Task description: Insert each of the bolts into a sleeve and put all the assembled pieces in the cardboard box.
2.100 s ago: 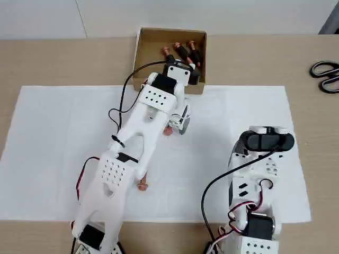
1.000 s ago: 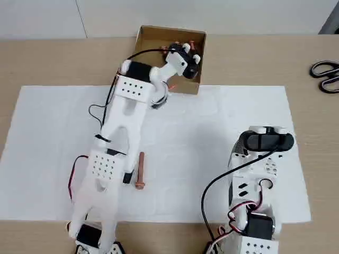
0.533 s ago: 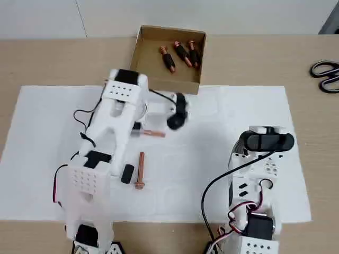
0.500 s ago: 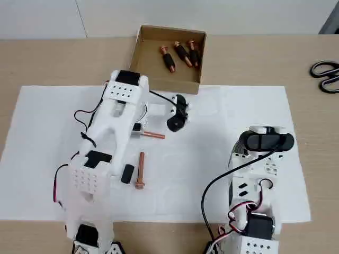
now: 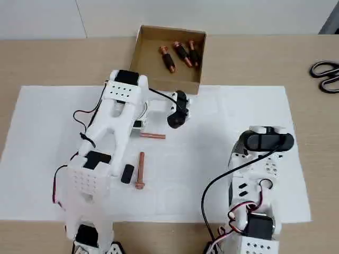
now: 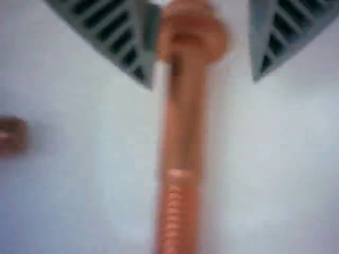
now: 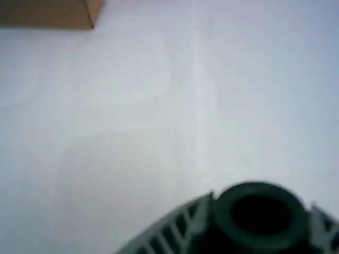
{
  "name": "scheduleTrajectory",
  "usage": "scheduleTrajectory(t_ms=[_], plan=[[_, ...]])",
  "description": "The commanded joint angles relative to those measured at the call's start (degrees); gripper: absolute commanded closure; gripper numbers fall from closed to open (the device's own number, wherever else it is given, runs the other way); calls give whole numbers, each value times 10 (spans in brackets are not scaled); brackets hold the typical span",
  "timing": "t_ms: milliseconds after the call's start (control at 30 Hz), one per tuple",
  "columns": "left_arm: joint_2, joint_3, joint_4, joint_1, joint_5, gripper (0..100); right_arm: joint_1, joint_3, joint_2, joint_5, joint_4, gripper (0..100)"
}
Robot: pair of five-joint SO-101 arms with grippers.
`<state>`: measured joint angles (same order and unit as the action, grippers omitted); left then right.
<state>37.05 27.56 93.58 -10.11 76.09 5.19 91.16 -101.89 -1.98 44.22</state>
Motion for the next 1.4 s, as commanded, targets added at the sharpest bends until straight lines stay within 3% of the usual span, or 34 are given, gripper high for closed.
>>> scheduleTrajectory(t_ms=[0,100,200,400,533,600,833,1100,1367], plan=[[-50,1,-40,2,37,857,3,-5,-3,-2,-1,994],[-51,46,-44,2,-26,859,3,-5,-3,-2,-1,994],[-51,124,-14,-7,-172,859,3,-5,-3,-2,-1,994],[-50,265,61,-12,-607,859,1,-4,-3,-2,-5,994],[-50,301,68,30,-952,859,0,-4,-3,-2,-5,994],[-47,292,69,53,-1065,859,0,-4,-3,-2,-4,994],[-50,115,69,37,-1189,859,0,-4,-3,-2,-2,994],[-46,-32,68,-15,-1422,859,0,3,-3,-2,-1,994],[-45,-29,60,-14,-1467,859,0,21,-3,-2,-3,994]])
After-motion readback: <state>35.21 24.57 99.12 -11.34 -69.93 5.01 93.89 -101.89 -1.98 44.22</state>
